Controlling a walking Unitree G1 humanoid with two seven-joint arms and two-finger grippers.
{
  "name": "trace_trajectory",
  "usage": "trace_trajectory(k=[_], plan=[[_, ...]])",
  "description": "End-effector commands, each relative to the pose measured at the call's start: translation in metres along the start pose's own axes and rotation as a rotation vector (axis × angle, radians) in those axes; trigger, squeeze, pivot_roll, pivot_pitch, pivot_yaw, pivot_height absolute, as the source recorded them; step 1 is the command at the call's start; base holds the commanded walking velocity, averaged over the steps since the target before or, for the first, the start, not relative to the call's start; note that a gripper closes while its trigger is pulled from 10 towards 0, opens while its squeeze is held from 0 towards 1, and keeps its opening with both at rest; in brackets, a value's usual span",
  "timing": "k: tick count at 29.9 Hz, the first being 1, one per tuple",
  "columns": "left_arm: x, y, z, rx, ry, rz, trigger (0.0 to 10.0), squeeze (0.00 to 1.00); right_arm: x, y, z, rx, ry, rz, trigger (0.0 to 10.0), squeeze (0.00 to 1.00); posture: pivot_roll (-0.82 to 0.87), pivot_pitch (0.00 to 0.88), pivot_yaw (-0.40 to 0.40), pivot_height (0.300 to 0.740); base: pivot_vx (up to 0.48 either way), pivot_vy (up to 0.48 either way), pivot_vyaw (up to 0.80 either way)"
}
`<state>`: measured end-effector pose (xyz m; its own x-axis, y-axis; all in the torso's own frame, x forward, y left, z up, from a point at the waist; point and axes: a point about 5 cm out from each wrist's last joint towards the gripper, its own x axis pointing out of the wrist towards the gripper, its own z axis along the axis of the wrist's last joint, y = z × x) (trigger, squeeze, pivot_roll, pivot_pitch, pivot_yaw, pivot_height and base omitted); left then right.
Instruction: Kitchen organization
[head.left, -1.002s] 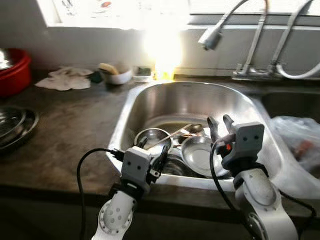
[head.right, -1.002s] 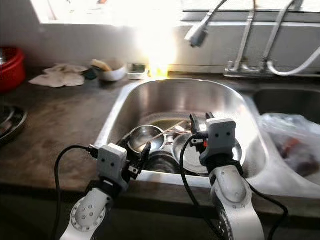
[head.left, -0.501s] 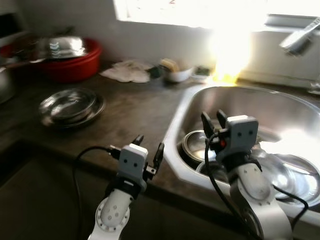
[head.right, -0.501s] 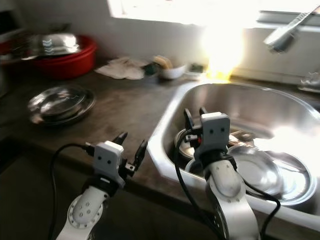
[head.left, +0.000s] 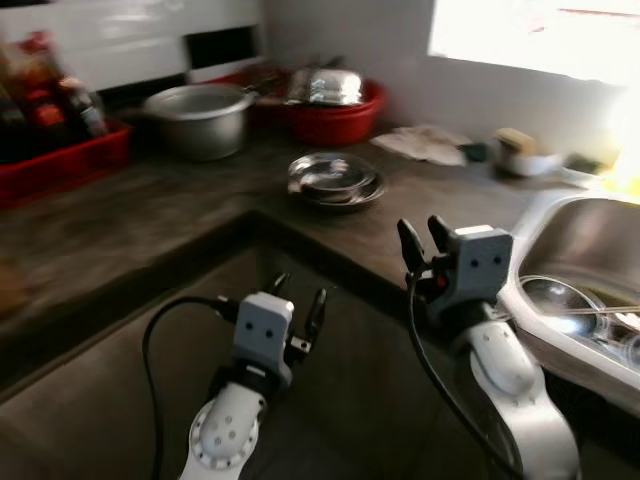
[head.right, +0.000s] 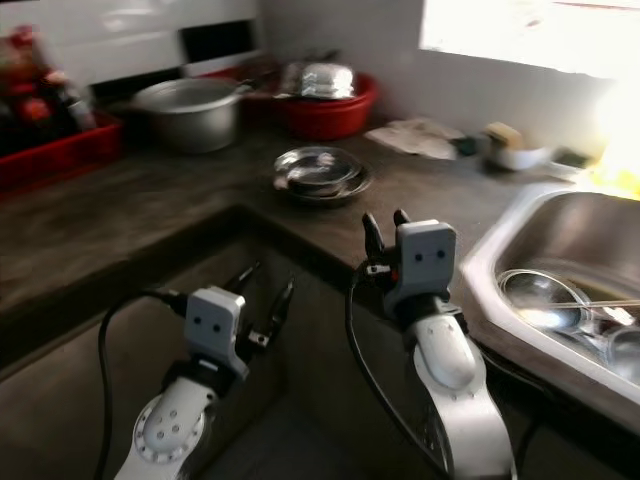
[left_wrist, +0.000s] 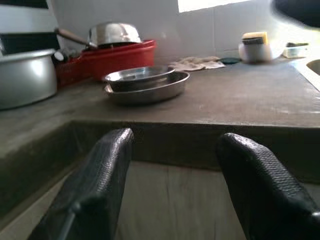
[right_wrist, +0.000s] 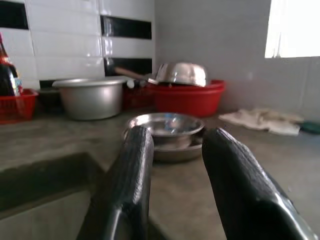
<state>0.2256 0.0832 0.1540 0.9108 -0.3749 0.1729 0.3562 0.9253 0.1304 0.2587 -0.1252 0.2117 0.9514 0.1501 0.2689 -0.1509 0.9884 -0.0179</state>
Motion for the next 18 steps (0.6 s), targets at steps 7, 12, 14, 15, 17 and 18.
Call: trace_trajectory(k=[7, 12, 14, 15, 17, 18], plan=[[0.0018, 0.0004, 0.0015, 0.000, -0.006, -0.007, 10.0, 0.00, 0.0011, -0.0021, 0.0001, 0.007, 0.006, -0.013, 10.0, 0.00, 0.01, 0.052, -0.007, 0.740, 0.000, 0.250, 0.00], [0.0014, 0.0004, -0.0001, 0.003, 0.004, -0.003, 10.0, 0.00, 0.0014, -0.0012, -0.0011, 0.013, 0.011, -0.008, 10.0, 0.00, 0.01, 0.046, -0.008, 0.740, 0.000, 0.000, 0.00], [0.0014, 0.0005, -0.0003, 0.004, 0.005, -0.003, 10.0, 0.00, 0.0016, -0.0011, -0.0010, 0.013, 0.010, -0.007, 10.0, 0.00, 0.01, 0.045, -0.009, 0.740, 0.000, 0.000, 0.00], [0.0015, 0.0006, -0.0005, 0.005, 0.005, -0.003, 10.0, 0.00, 0.0020, -0.0009, -0.0010, 0.013, 0.010, -0.006, 10.0, 0.00, 0.01, 0.044, -0.008, 0.740, 0.000, 0.000, 0.00], [0.0017, 0.0007, -0.0006, 0.003, 0.005, -0.003, 10.0, 0.00, 0.0025, -0.0008, -0.0010, 0.013, 0.011, -0.005, 10.0, 0.00, 0.01, 0.042, -0.007, 0.740, 0.000, 0.000, 0.00], [0.0017, 0.0007, -0.0006, 0.003, 0.005, -0.003, 10.0, 0.00, 0.0025, -0.0008, -0.0010, 0.013, 0.011, -0.005, 10.0, 0.00, 0.01, 0.042, -0.007, 0.740, 0.000, 0.000, 0.00]])
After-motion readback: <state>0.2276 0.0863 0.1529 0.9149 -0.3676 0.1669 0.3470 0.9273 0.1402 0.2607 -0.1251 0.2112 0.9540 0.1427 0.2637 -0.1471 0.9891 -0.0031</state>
